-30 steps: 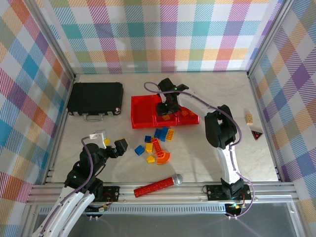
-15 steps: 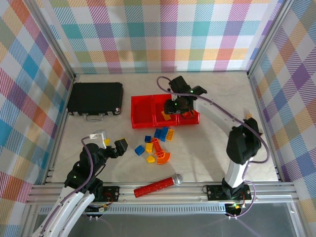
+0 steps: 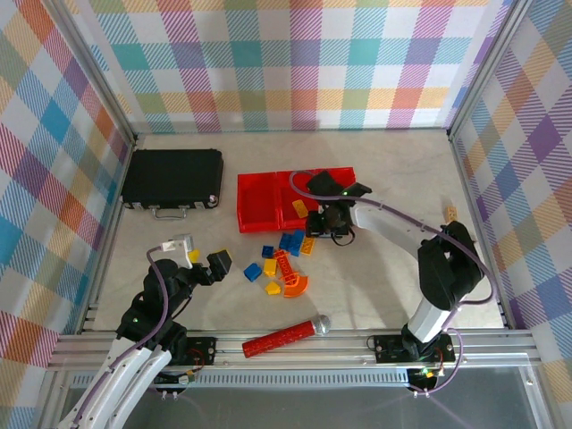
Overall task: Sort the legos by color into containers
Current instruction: Pick up the lego from the center of the table.
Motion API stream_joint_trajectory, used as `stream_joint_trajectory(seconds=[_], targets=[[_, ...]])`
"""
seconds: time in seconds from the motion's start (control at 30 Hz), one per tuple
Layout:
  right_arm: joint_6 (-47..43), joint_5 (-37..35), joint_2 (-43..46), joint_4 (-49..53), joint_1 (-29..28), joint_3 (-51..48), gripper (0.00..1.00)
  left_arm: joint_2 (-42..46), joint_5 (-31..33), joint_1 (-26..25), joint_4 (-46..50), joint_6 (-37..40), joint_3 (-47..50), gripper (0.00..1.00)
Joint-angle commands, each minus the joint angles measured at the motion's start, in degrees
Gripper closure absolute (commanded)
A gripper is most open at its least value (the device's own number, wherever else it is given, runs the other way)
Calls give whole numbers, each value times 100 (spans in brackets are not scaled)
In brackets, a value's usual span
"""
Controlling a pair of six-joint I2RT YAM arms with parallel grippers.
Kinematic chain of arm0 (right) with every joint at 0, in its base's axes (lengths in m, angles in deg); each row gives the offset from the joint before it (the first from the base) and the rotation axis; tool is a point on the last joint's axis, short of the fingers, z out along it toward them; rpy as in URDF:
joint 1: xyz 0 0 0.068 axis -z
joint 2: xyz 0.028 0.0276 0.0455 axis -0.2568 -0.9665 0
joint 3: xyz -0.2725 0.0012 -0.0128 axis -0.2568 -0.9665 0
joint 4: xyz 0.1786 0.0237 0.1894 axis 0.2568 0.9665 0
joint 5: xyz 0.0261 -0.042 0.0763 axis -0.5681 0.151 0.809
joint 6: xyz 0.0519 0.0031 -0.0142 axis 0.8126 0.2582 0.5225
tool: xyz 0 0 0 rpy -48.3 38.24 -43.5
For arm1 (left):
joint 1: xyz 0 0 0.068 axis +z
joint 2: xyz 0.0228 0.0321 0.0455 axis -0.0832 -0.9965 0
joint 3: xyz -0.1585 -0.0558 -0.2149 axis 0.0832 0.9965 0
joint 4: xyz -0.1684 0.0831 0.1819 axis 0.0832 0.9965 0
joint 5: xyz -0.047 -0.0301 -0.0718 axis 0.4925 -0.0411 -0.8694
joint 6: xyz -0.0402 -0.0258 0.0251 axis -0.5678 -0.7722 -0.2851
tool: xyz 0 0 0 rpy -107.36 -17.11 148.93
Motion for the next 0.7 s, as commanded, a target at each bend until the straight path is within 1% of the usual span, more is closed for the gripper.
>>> stream_joint_trajectory(seconds=[0.0,0.2,0.43,0.67], targets=[[195,-86,-278,-47,-148,22,56,61,-73,-52,-148,-42,57,0],[126,-84,-756,61,-283,235,51,81,-65,-51,-134,-39,62,0],[231,-206,-874,49,-292,183,47,83,-65,-46,-142,-50,66,0],[244,-66,-1094,-169,-306,192,41,86,-67,-53,-149,-43,66,0]])
